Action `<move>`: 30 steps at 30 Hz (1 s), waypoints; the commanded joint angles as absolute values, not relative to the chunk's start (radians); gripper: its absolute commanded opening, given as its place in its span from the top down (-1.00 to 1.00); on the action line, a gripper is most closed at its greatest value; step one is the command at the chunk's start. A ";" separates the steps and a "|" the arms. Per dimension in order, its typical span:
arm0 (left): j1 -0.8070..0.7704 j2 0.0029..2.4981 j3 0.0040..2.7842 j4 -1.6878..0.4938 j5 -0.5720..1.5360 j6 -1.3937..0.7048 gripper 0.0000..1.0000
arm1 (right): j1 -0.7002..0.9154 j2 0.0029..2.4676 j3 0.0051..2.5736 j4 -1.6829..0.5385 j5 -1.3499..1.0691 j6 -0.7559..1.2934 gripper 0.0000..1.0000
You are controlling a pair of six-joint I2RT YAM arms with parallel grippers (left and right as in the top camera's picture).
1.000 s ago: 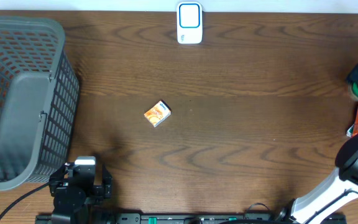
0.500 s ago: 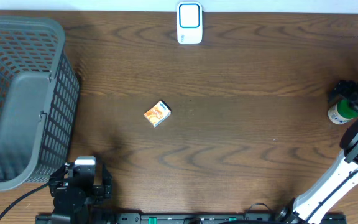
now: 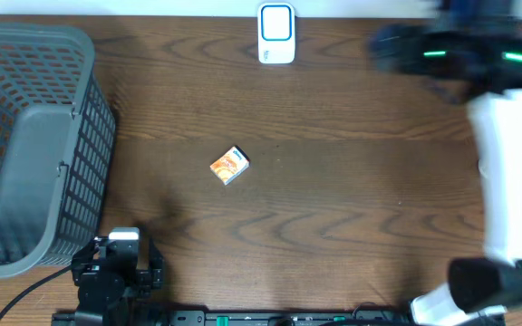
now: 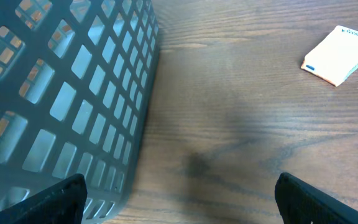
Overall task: Scan the item barcode
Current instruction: 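Carry the bottle to the right edge and release it, then move the right gripper to the orange packet and grasp it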
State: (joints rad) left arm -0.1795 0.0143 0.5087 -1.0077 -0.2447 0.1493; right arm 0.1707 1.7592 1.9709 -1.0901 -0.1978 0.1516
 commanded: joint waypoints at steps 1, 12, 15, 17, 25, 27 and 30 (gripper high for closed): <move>-0.175 0.012 0.510 -1.008 -0.247 0.136 -0.90 | 0.366 1.826 1.954 -1.068 -0.140 0.118 -0.99; -0.175 0.012 0.510 -1.008 -0.247 0.136 -0.90 | 0.723 2.143 1.954 -1.070 -0.050 -0.014 -0.99; -0.175 0.012 0.510 -1.008 -0.247 0.136 -0.90 | 0.766 2.207 1.954 -1.067 -0.049 0.003 -0.99; -0.175 0.012 0.510 -1.009 -0.247 0.136 -0.90 | 0.785 2.239 1.954 -1.044 -0.031 0.013 -0.99; -0.175 0.012 0.510 -1.008 -0.247 0.136 -0.90 | 0.796 2.326 1.954 -0.968 -0.017 0.018 -0.99; -0.175 0.012 0.510 -1.008 -0.247 0.136 -0.90 | 0.801 2.354 1.954 -0.960 -0.017 0.018 -0.98; -0.175 0.012 0.510 -1.008 -0.247 0.136 -0.90 | 0.813 2.393 1.954 -0.960 -0.017 0.018 -0.99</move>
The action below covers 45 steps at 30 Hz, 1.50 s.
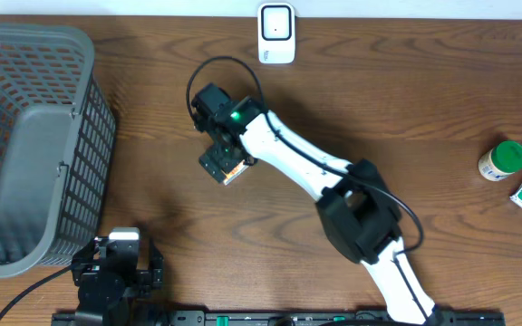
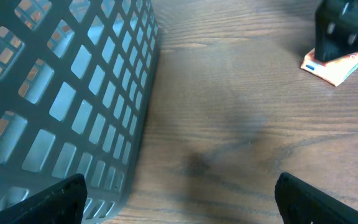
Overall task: Scan the item barcode
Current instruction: 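Move the right gripper to the orange packet and grasp it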
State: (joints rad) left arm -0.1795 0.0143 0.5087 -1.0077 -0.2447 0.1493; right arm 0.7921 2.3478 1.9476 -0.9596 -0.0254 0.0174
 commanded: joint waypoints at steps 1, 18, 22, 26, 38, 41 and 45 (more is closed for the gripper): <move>-0.175 0.012 0.510 -1.008 -0.247 0.136 -0.90 | 0.818 2.405 1.954 -0.959 -0.014 0.018 -0.98; -0.175 0.012 0.510 -1.008 -0.247 0.136 -0.90 | 0.822 2.371 1.955 -1.095 0.084 0.051 -0.58; -0.175 0.012 0.510 -1.008 -0.247 0.136 -0.90 | 0.822 2.358 1.954 -1.029 0.085 0.006 -0.99; -0.175 0.012 0.510 -1.008 -0.247 0.136 -0.90 | 0.810 2.359 1.939 -0.956 0.078 -0.017 -0.99; -0.175 0.012 0.510 -1.009 -0.247 0.136 -0.90 | 0.808 2.343 1.938 -0.978 0.032 0.007 -0.29; -0.175 0.012 0.510 -1.008 -0.247 0.136 -0.90 | 0.804 2.299 1.938 -1.021 0.032 0.006 -0.28; -0.175 0.012 0.510 -1.008 -0.247 0.136 -0.90 | 0.799 2.190 1.938 -1.130 0.015 -0.052 -0.31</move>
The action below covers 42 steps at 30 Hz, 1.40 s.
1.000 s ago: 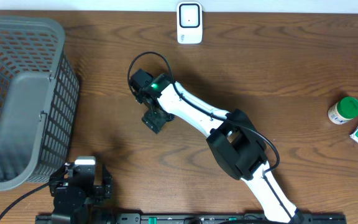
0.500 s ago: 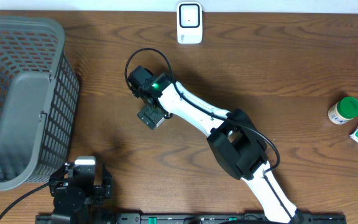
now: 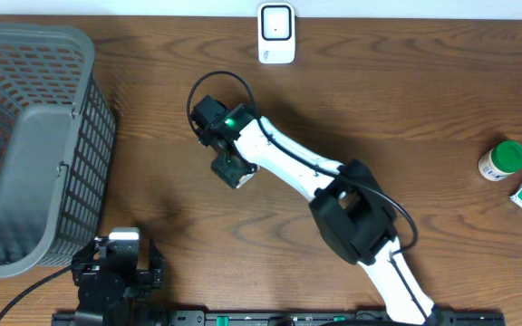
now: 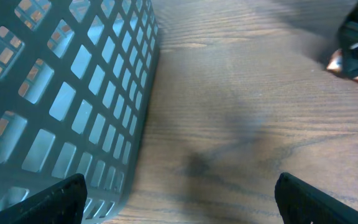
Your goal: Scan the item barcode
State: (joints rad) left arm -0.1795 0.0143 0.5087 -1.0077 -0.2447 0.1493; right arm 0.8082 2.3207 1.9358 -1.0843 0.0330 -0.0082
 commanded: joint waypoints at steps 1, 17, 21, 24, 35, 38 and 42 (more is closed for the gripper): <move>-0.175 0.012 0.510 -1.008 -0.247 0.136 -0.90 | 0.799 2.167 1.938 -1.159 -0.009 -0.097 -0.34; -0.175 0.012 0.510 -1.009 -0.247 0.136 -0.90 | 0.727 2.051 1.922 -1.448 -0.513 -1.087 -0.38; -0.175 0.012 0.510 -1.008 -0.247 0.136 -0.90 | 0.694 2.052 1.922 -1.409 -0.529 -1.254 -0.41; -0.175 0.012 0.510 -1.008 -0.247 0.136 -0.90 | 0.668 2.052 1.922 -1.489 -0.500 -1.412 -0.43; -0.175 0.012 0.510 -1.008 -0.247 0.136 -0.90 | 0.564 2.054 1.849 -1.660 -0.365 -1.737 -0.39; -0.175 0.012 0.510 -1.008 -0.247 0.136 -0.90 | 0.537 2.054 1.752 -1.576 -0.358 -1.687 -0.37; -0.175 0.012 0.510 -1.008 -0.247 0.136 -0.90 | 0.536 2.054 1.594 -1.395 -0.320 -1.592 -0.54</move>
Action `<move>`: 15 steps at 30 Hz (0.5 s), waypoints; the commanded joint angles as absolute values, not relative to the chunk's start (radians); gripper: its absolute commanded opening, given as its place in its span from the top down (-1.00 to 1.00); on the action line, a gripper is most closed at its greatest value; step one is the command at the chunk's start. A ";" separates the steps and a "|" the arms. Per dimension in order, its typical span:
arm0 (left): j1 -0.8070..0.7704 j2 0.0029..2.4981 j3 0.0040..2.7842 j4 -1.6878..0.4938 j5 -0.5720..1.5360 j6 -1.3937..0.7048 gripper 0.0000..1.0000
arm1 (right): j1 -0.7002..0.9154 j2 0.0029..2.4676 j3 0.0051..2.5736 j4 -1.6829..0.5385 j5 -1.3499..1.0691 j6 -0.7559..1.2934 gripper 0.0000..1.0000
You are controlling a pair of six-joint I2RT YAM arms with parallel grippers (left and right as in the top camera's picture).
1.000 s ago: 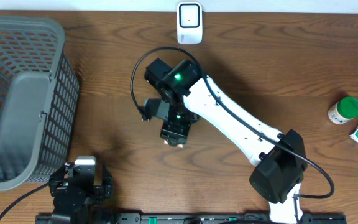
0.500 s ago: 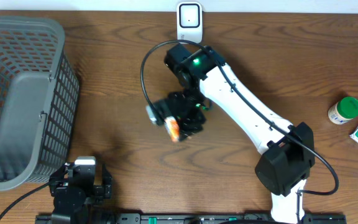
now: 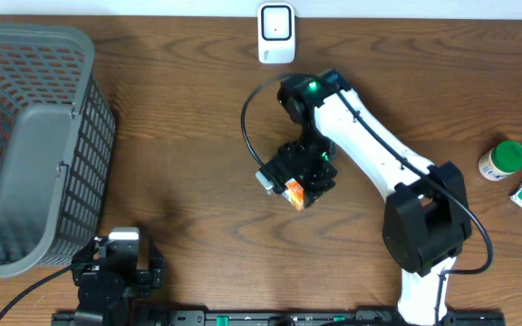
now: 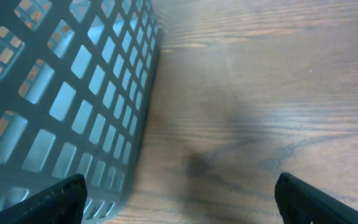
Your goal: Scan the item barcode
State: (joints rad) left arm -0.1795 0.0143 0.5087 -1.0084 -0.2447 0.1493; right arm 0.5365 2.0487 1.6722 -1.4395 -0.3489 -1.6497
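In the overhead view the white barcode scanner (image 3: 276, 33) stands at the table's far edge, in the middle. My right gripper (image 3: 295, 184) is below it, near the table's centre, shut on the small orange and white box (image 3: 294, 193). Whether the box is clear of the table cannot be told. The box does not show in the left wrist view. My left gripper (image 4: 179, 208) rests open at the near left corner, beside the basket, with only bare wood between its fingers (image 4: 53, 200).
A large grey mesh basket (image 3: 25, 145) fills the left side of the table; its wall (image 4: 73, 93) is close to my left gripper. A green-capped bottle (image 3: 501, 159) and a red packet lie at the right edge.
My right gripper, with the box in it, has moved from left of centre to the right and slightly nearer, below the scanner. The box has left the left wrist view. The left arm is still.
At first the box lay alone mid-table, with the right arm a blur at the right edge. Then the right gripper was down over the box, and afterwards closed around it. Now the box is held farther right, below the scanner.
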 commanded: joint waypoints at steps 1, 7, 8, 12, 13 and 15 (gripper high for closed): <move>-0.175 0.012 0.510 -1.009 -0.247 0.136 -0.90 | 0.541 2.054 1.543 -1.341 -0.286 -1.589 -0.58; -0.175 0.012 0.510 -1.008 -0.247 0.136 -0.90 | 0.587 2.027 1.570 -1.235 -0.065 -1.451 -0.64; -0.175 0.012 0.510 -1.008 -0.247 0.136 -0.90 | 0.591 2.014 1.585 -1.217 -0.064 -1.414 -0.67; -0.175 0.012 0.510 -1.008 -0.247 0.136 -0.90 | 0.604 1.959 1.662 -1.095 -0.064 -1.133 -0.98; -0.175 0.012 0.510 -1.008 -0.247 0.136 -0.90 | 0.604 1.946 1.678 -1.034 -0.057 -1.005 -0.99; -0.175 0.012 0.510 -1.008 -0.247 0.136 -0.90 | 0.601 1.931 1.704 -0.889 -0.061 -0.677 -0.99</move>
State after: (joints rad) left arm -0.1795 0.0147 0.5087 -1.0077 -0.2451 0.1493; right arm 0.6010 1.9903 1.6501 -1.0042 -0.0734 -1.1660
